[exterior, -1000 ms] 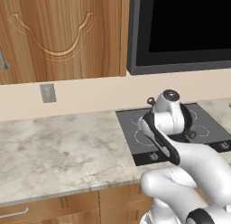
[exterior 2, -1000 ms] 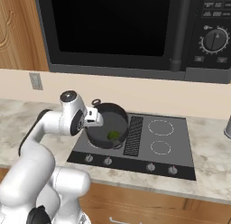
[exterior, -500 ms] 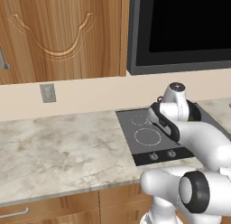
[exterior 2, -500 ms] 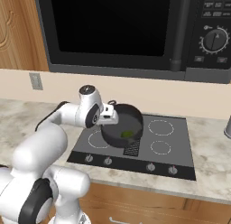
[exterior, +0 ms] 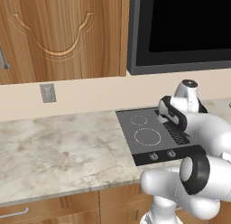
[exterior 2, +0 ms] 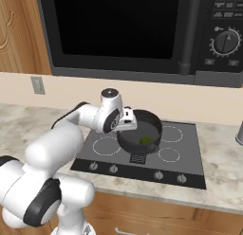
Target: Turn on the sink faucet. Then move the lime from the counter to the sink. Turn off the sink. Move the vegetable from the sink to the pot next to the stove. Finally move the pot to the rear right burner.
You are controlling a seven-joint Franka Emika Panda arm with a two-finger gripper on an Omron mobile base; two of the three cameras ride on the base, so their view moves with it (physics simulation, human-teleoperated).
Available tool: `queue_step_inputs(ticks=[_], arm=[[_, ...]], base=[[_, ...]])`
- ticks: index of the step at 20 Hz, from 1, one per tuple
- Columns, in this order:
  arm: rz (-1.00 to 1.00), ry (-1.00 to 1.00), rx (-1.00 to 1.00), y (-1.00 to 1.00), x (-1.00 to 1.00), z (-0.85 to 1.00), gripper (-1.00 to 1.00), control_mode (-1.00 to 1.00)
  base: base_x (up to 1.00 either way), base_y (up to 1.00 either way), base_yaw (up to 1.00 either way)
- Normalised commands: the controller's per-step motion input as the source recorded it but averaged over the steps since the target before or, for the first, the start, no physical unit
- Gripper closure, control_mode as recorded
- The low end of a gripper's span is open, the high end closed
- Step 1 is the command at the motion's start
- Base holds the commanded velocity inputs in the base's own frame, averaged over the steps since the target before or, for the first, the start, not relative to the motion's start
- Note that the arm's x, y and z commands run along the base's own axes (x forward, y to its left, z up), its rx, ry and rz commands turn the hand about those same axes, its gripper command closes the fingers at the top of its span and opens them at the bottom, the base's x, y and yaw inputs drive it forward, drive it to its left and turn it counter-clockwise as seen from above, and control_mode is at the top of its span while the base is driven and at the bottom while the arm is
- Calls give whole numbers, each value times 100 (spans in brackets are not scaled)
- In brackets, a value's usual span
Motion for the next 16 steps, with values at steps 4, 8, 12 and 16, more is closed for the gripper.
queue_step_inputs(ticks=[4, 8, 12, 16], arm=[[17, 0, -1, -46, 0, -3, 100, -100], [18, 0, 0, -45, 2, -5, 100, -100], [18, 0, -1, -35, 9, -2, 100, -100], [20, 0, -3, -25, 18, -1, 100, -100]], base=[[0, 0, 0], [0, 0, 0], [0, 0, 0], [0, 0, 0]])
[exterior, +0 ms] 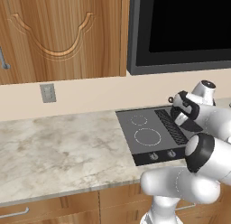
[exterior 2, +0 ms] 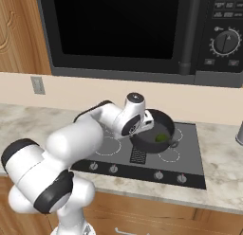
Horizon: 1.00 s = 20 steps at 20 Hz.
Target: Turn on the sink faucet. Then move the lime from the counter to the sink. Turn off the sink. Move the vegetable from the sink to the pot next to the stove. Finally move the pot to the rear right burner.
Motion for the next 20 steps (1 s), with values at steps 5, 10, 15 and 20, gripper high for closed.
queue_step_inputs(ticks=[5, 10, 15, 20], arm=[[17, 4, -5, -30, 13, -8, 100, -100], [12, 5, -5, -31, 22, -17, 100, -100], [6, -1, -4, -18, 33, -24, 100, -100], [0, -1, -3, -11, 31, -31, 100, -100]], base=[[0, 0, 0], [0, 0, 0], [0, 0, 0], [0, 0, 0]])
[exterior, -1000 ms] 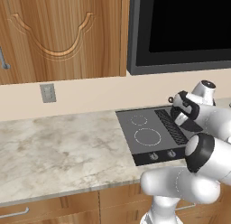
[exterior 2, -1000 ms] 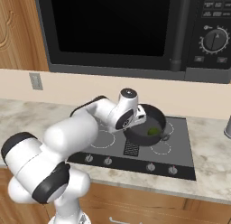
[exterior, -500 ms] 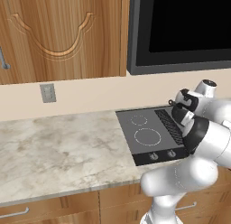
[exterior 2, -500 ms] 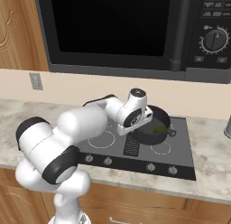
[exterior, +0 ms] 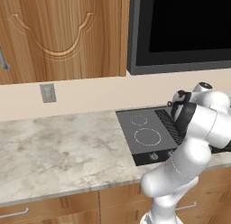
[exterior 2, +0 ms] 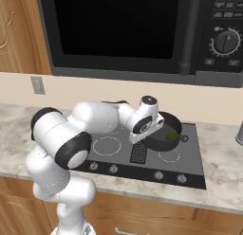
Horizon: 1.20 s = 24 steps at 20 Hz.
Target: Turn on the sink faucet. Then move the lime from the counter to the sink. Turn off the sink. Move the vegetable from the sink to the pot next to the stove. Finally move the pot to the rear right burner.
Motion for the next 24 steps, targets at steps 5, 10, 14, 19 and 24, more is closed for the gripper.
queue_step_inputs(ticks=[5, 10, 14, 19, 24], arm=[[1, 3, -2, -10, 55, -18, 100, -100], [2, 1, 0, -16, 50, -8, 100, -100], [1, 1, 0, -22, 42, 0, 100, -100], [0, 6, 0, -17, 44, -5, 100, -100], [0, 6, 0, -19, 38, -15, 100, -100]], base=[[0, 0, 0], [0, 0, 0], [0, 0, 0], [0, 0, 0], [0, 0, 0]])
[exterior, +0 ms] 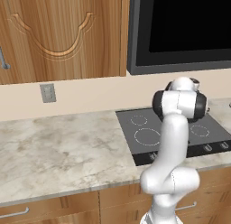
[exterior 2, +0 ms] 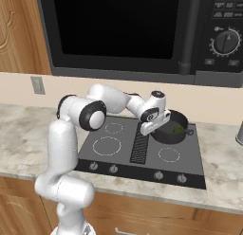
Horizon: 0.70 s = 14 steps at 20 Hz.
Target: Turn on the sink faucet. Then move the lime from the counter to the sink. Turn off the sink. Move the vegetable from the sink to the pot next to the stove. Finally move the pot to the rear right burner.
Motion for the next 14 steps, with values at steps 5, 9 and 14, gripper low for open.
queue_step_inputs(ticks=[5, 9, 14], arm=[[1, 3, 0, -26, 32, -28, 100, -100], [3, 2, 0, -18, 17, -34, 100, -100], [5, 3, 0, -2, 7, -28, -100, -100]], base=[[0, 0, 0], [0, 0, 0], [0, 0, 0]])
